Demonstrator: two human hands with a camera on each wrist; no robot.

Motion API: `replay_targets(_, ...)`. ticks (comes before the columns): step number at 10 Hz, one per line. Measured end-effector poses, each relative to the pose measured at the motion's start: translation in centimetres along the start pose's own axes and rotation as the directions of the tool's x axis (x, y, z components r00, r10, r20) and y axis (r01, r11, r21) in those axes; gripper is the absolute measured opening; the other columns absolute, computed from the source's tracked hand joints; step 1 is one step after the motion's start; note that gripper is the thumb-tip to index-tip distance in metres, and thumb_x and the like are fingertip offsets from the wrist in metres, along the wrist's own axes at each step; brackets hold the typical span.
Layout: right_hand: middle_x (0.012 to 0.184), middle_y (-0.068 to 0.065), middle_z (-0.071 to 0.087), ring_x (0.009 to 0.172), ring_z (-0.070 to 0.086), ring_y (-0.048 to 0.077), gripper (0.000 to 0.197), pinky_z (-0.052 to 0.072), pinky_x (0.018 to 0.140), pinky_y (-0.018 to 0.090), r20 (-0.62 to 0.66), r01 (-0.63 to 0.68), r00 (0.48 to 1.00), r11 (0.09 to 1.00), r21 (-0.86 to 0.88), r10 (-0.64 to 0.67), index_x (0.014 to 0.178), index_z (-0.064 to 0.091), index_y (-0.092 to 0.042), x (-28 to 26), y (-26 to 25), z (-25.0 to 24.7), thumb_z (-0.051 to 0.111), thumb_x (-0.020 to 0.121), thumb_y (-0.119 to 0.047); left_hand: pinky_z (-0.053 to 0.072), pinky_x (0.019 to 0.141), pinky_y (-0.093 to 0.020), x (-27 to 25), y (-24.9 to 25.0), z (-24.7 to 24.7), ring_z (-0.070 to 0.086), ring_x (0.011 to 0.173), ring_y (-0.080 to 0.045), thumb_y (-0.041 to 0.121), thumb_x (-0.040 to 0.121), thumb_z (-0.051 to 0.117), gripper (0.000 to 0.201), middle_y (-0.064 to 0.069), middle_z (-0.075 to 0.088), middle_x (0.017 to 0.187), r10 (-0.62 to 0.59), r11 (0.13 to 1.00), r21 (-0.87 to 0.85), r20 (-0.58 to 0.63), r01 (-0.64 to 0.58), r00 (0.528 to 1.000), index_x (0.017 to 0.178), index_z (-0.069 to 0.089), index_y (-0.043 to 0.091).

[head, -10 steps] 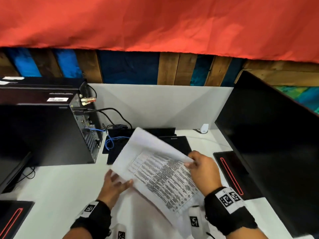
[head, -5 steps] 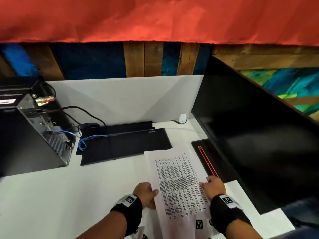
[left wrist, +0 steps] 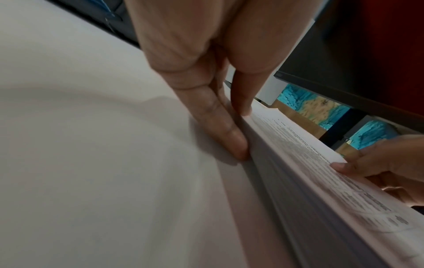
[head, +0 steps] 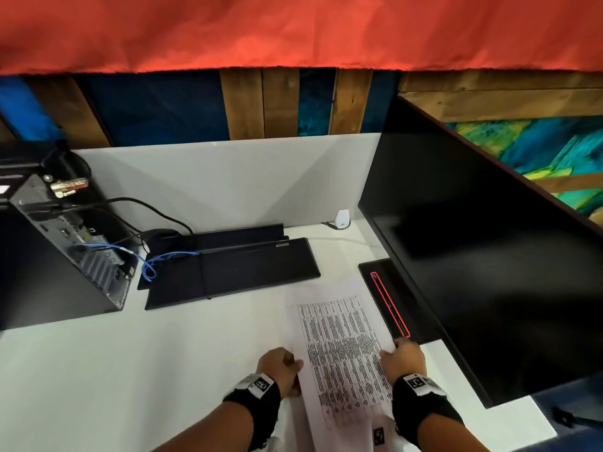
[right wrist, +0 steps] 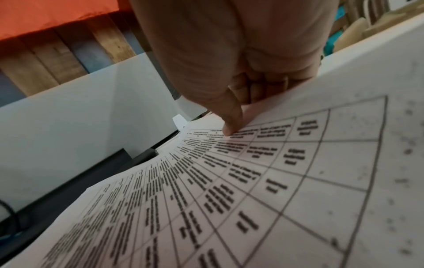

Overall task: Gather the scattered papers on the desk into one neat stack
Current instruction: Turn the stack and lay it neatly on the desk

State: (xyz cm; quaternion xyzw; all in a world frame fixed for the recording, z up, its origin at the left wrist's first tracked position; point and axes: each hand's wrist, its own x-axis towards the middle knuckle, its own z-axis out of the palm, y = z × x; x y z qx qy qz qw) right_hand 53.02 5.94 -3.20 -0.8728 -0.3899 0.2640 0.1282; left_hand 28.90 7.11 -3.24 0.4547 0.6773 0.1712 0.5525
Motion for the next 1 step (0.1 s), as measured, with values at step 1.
replay_targets(1,0.127,0.016,0.051,0.116,0.052,0.034,0.045,0.048,0.093,0.038,-0.020,-0.016,1.000,0.992,-0.125,0.013,0.124,0.052,-0.007,-0.54,-0.65,-0.10,0.065,0.083,-0.022,0.054,0.054,-0.033,-0.25,-0.71,-1.45,0.057,0.045,-0.025,0.007,0.088,0.060,0.011,-0.016,0.063,0.064,-0.016,0.987,-0.161,-0.049,0.008,0.999,0.082,0.058,-0.003)
